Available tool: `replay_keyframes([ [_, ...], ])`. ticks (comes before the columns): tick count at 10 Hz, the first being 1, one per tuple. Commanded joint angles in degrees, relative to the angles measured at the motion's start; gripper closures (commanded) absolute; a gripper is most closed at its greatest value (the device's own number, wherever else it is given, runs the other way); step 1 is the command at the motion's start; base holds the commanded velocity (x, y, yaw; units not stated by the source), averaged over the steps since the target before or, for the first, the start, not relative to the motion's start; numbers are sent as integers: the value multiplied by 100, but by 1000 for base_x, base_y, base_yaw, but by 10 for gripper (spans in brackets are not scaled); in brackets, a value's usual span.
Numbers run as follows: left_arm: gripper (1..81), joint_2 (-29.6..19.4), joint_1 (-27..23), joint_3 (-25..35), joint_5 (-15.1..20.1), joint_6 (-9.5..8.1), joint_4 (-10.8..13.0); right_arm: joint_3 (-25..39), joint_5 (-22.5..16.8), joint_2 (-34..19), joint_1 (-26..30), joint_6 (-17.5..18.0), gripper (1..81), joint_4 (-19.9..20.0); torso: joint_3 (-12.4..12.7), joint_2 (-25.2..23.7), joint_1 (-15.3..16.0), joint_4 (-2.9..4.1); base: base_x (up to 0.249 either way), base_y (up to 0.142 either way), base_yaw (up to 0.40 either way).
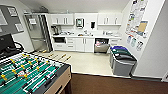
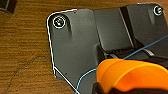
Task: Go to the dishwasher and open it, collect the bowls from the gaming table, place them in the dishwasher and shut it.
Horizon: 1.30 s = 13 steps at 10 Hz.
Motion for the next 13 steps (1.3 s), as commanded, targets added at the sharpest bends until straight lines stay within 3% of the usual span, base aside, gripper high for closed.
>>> replay_keyframes([
  [1,811,-10,-260,-26,329,48,47,3,-283,-90,240,-16,811,-50,0,0,0,0,190,-73,0],
  [11,811,-10,-260,-26,329,48,64,3,-292,-90,231,-16,811,-50,0,0,-2,0,191,-7,0],
  [13,811,-10,-260,-26,329,48,64,3,-292,-90,240,-16,811,-50,0,0,-2,0,193,-76,0],
])
